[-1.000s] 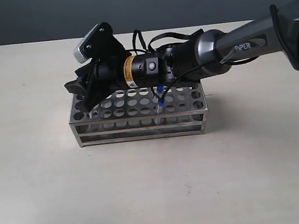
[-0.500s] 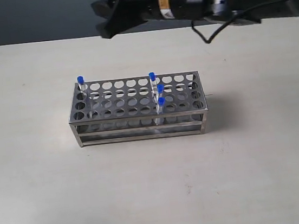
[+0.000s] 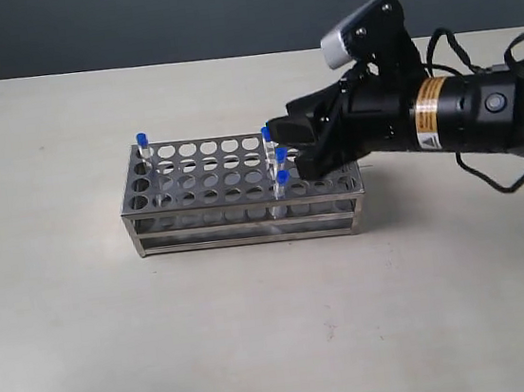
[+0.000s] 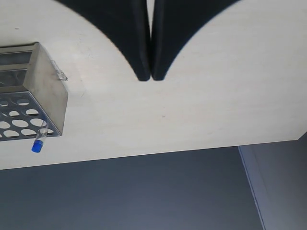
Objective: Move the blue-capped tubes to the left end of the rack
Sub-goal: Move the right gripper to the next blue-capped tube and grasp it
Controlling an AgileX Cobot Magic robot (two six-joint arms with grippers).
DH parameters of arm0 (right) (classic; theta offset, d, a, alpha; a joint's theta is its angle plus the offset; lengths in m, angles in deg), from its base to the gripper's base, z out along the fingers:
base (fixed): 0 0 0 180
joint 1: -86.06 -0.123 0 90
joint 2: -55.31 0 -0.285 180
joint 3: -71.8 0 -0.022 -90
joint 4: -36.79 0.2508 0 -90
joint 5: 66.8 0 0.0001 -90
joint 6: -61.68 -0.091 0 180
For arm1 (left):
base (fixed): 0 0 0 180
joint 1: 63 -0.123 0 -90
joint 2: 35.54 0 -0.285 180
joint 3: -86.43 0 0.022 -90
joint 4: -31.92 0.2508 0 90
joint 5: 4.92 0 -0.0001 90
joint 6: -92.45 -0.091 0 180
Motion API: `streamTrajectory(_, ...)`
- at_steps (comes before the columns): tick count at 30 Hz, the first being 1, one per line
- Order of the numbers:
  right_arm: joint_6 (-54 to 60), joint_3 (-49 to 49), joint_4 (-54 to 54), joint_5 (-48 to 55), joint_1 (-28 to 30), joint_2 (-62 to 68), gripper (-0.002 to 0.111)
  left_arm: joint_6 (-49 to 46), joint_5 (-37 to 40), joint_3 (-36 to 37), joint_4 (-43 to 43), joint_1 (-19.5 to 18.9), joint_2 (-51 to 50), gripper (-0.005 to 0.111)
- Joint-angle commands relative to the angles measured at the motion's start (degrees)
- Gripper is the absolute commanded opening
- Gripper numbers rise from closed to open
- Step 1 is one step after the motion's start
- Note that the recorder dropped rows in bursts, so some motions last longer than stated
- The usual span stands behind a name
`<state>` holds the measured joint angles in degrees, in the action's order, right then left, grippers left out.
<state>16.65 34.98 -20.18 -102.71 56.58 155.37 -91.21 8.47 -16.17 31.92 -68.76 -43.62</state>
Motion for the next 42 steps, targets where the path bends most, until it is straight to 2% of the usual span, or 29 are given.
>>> streamTrajectory(1,-0.2,-3.1,0.0,-0.7,0.0,-0.5,0.038,0.0,-0.1,-0.2,0.0,0.2,0.3,0.001)
streamTrajectory(11,0.6,-4.0,0.5,-3.7,-0.3,2.7,0.038,0.0,-0.1,-0.2,0.0,0.2,0.3,0.001)
streamTrajectory(21,9.2,-4.0,10.2,-5.6,-2.0,8.8,0.038,0.0,-0.1,-0.2,0.0,0.2,0.3,0.001)
streamTrajectory(39,9.3,-4.0,14.0,-9.8,-2.0,13.3,0.038,0.0,-0.1,-0.2,0.0,0.2,0.3,0.001)
streamTrajectory(42,9.3,-4.0,14.3,-9.8,-2.0,13.3,0.032,0.0,-0.1,-0.2,0.0,0.2,0.3,0.001)
